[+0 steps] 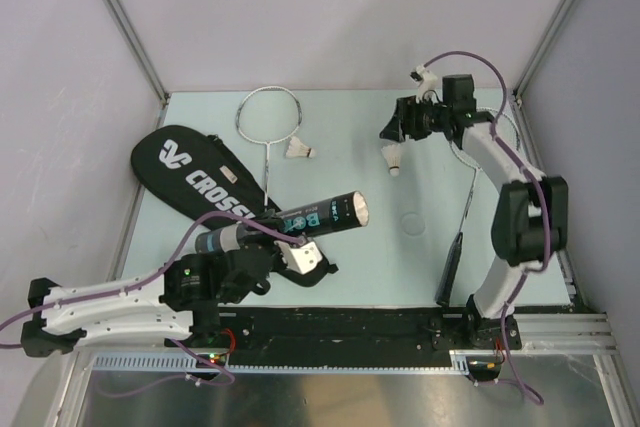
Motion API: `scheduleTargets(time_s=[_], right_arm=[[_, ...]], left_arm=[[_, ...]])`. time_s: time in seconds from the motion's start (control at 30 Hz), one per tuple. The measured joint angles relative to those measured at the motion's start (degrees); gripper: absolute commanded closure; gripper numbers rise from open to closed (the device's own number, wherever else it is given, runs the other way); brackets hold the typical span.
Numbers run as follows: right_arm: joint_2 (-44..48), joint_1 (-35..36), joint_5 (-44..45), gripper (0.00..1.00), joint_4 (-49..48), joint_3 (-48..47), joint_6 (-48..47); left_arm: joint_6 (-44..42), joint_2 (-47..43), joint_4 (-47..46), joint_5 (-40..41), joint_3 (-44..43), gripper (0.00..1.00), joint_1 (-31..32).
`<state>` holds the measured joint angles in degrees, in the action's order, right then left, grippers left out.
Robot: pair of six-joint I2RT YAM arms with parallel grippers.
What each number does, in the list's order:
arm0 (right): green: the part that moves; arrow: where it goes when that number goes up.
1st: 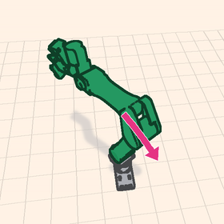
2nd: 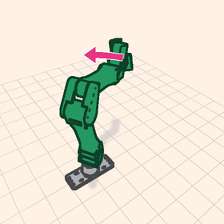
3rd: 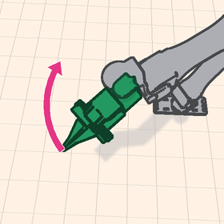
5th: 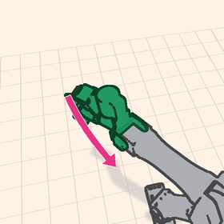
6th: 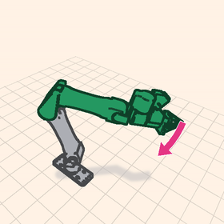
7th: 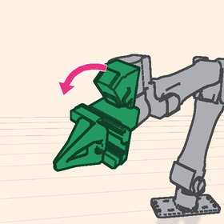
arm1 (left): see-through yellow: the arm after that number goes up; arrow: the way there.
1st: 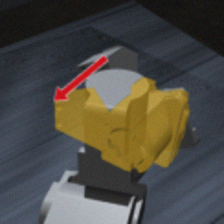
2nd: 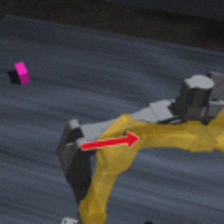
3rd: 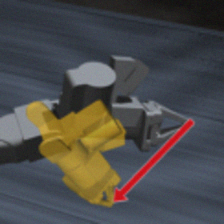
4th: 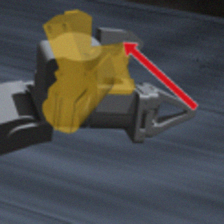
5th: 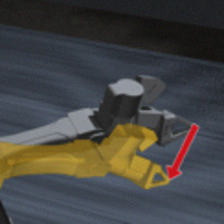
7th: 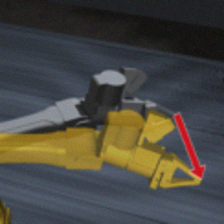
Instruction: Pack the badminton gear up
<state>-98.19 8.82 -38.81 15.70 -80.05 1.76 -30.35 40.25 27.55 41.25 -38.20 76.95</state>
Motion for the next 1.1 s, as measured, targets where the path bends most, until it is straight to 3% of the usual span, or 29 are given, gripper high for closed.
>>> scheduleTargets(time_s=[0.2,0.63,0.87,1.1], right_arm=[[-15.0,-1.0,1.4,0.26,7.2,-12.6,-5.1],[-29.2,-2.0,0.1,0.25,14.1,-26.6,-9.7],[-32.5,-3.3,-3.4,0.29,21.5,-30.7,-11.9],[-31.4,-5.4,-6.2,0.41,25.7,-27.9,-13.7]], left_arm=[[0.5,-2.2,0.0,-1.0,0.0,0.4,0.0],[2.0,1.7,0.0,-1.3,0.0,0.4,0.0],[2.5,3.2,0.0,-1.3,0.0,0.4,0.0],[3.0,3.7,0.0,-1.4,0.0,0.4,0.0]])
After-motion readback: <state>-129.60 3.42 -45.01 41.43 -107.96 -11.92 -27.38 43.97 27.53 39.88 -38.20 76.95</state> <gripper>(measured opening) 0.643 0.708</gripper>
